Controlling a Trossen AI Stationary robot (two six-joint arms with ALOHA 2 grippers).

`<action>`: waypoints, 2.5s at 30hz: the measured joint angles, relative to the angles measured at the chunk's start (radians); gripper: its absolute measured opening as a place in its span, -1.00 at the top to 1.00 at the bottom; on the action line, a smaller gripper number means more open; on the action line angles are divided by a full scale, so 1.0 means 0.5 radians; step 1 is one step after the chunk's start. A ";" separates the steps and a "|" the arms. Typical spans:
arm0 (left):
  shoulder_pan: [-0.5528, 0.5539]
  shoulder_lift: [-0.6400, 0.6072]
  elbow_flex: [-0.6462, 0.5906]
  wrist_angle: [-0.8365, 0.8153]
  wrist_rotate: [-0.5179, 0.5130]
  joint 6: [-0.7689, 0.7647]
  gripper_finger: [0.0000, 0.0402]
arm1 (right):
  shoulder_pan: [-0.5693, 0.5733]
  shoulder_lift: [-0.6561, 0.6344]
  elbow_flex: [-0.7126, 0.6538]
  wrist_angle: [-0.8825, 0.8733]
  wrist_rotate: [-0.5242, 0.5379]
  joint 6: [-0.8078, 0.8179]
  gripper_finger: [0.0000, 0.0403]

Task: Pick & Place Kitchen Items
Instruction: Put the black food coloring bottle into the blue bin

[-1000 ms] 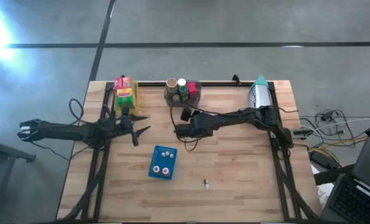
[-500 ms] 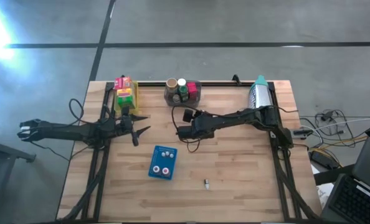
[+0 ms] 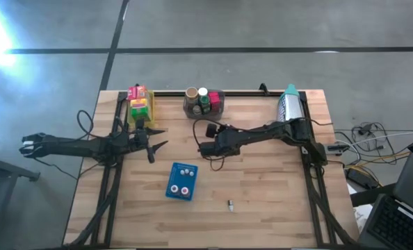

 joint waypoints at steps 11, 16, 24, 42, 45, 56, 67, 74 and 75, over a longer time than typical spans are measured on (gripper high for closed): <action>0.001 0.000 0.000 0.000 0.001 0.000 -0.07 | 0.000 0.000 -0.083 0.180 -0.002 -0.003 0.61; 0.000 0.000 0.000 0.000 0.000 0.000 -0.07 | 0.000 0.000 -0.084 0.191 -0.032 -0.011 0.65; 0.001 0.000 0.000 0.000 0.001 0.000 -0.07 | 0.000 -0.002 -0.120 0.200 -0.176 -0.015 0.69; 0.000 -0.001 0.000 0.000 0.000 0.000 -0.07 | 0.002 -0.005 -0.392 0.492 -0.253 -0.044 0.59; 0.000 0.000 0.000 0.000 0.001 0.000 -0.07 | 0.008 -0.005 -0.405 0.548 -0.228 0.062 0.51; 0.000 0.000 0.000 0.000 0.001 0.000 -0.07 | 0.069 -0.004 -0.394 0.604 -0.207 0.153 0.23; 0.000 0.000 0.000 0.000 0.000 0.000 -0.07 | 0.106 -0.004 -0.393 0.578 -0.059 0.152 0.00; 0.001 0.000 -0.001 0.000 0.001 0.000 -0.07 | 0.115 -0.034 -0.384 0.373 0.004 0.254 -0.05; 0.000 -0.001 0.000 0.000 0.000 0.000 -0.07 | 0.120 -0.046 -0.378 0.334 0.005 0.316 -0.05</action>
